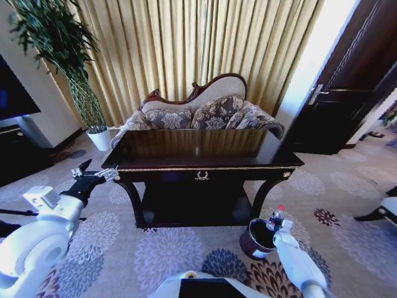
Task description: Move to the front of the table and place the trash on the table into the trash bin.
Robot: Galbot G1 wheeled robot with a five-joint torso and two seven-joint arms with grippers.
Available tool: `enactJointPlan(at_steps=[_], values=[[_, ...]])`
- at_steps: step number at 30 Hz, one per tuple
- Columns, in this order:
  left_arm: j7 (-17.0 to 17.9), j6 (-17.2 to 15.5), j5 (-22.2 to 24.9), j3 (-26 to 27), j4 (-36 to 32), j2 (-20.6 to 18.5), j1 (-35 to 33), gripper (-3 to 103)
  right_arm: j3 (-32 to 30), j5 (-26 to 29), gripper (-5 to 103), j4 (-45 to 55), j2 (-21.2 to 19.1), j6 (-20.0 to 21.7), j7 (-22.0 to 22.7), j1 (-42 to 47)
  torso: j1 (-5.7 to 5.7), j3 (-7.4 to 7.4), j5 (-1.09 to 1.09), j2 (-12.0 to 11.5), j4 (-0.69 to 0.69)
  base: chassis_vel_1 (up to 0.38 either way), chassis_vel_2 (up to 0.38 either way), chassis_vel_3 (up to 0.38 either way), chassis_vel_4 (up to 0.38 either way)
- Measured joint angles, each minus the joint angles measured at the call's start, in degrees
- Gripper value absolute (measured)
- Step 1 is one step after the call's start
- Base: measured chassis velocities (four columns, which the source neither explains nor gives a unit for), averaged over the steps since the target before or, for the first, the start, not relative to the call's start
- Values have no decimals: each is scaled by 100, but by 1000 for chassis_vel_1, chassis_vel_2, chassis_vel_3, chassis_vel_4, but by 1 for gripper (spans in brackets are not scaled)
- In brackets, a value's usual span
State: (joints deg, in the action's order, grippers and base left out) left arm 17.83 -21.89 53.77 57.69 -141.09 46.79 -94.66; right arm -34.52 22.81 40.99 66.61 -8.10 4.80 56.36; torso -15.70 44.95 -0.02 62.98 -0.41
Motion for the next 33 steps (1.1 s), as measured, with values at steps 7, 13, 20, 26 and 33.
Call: enactJointPlan(at_steps=[7, 13, 20, 26, 33], values=[[14, 11, 0, 15, -21, 1, -6, 100, -42, -116, 36, 13, -22, 106, -105, 93, 0, 0, 1, 0, -2, 0, 0, 0, 0], [17, 18, 0, 15, -41, 4, -9, 100, -56, -98, 63, 64, -76, 108, -113, 126, 0, 0, 0, 0, -1, 0, 0, 0, 0], [18, 28, 2, 79, -73, 8, -64, 100, -58, 72, 84, 167, -114, 113, -112, 191, 0, 0, 0, 0, -1, 0, 0, 0, 0], [12, 35, 9, 204, -112, 30, -164, 100, -73, 153, 100, 226, -137, 131, -111, 302, 0, 0, 0, 0, -1, 0, 0, 0, 0], [5, 37, 13, 210, -167, 46, -202, 100, -99, 190, 100, 268, -173, 135, -109, 427, 0, 0, 1, 0, -1, 0, 0, 0, 0]])
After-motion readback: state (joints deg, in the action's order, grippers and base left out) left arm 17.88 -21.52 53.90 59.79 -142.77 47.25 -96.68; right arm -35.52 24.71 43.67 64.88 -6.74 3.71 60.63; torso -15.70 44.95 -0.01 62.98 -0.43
